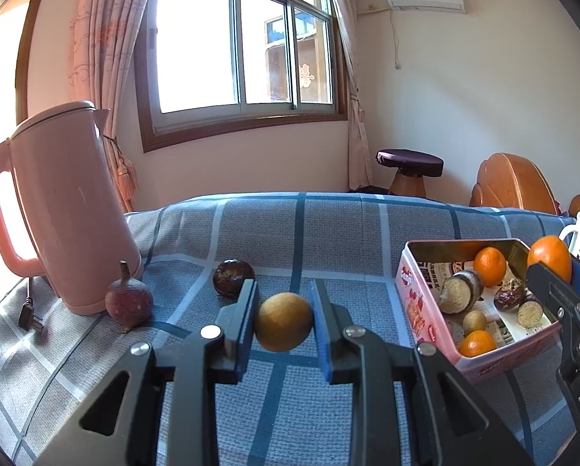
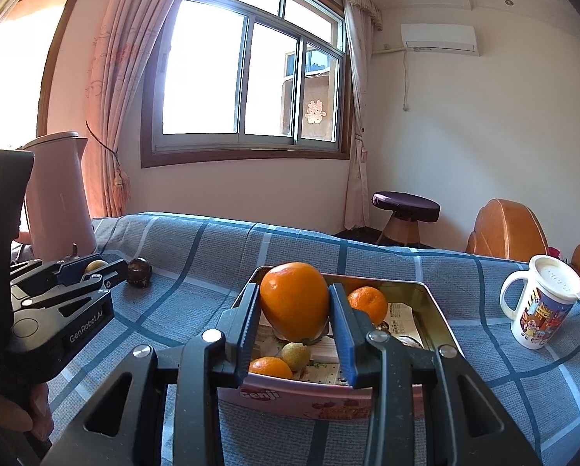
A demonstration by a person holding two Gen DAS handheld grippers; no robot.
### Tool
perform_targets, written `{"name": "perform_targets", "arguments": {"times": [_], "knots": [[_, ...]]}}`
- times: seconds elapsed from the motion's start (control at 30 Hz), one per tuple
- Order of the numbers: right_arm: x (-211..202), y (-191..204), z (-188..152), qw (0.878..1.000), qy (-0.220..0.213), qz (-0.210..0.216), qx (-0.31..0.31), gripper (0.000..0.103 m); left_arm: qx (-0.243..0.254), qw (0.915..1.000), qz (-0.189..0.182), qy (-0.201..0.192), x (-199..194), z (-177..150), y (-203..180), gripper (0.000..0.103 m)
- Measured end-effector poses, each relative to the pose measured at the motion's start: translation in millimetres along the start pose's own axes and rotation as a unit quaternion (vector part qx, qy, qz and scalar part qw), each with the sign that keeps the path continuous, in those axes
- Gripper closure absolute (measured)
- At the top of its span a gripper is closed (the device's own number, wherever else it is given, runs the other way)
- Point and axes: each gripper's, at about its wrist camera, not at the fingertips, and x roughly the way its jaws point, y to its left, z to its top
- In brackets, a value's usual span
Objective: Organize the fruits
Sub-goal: 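Hold the orange above the tin with the right tool while the left tool lifts the yellow-brown fruit, then lower the yellow-brown fruit into the tin with the left tool while the right tool holds the orange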
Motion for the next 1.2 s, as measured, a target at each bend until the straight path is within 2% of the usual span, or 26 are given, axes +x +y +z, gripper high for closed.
{"name": "perform_targets", "arguments": {"times": [0.67, 1.0, 1.2], "knots": [[3, -37, 6, 1.000, -0.002, -0.019, 0.022, 0.065, 0.018, 0.9994, -0.028, 0.003, 2, 4, -54, 0.074], [8, -77, 10, 0.997, -0.011, -0.066, 0.041, 0.065, 0.027, 0.9986, -0.047, 0.002, 9, 11, -82, 0.074], [17, -102, 9, 0.994, 0.004, -0.078, 0.080, 0.065, 0.029, 0.9975, -0.064, 0.010, 18, 16, -100, 0.074]]}}
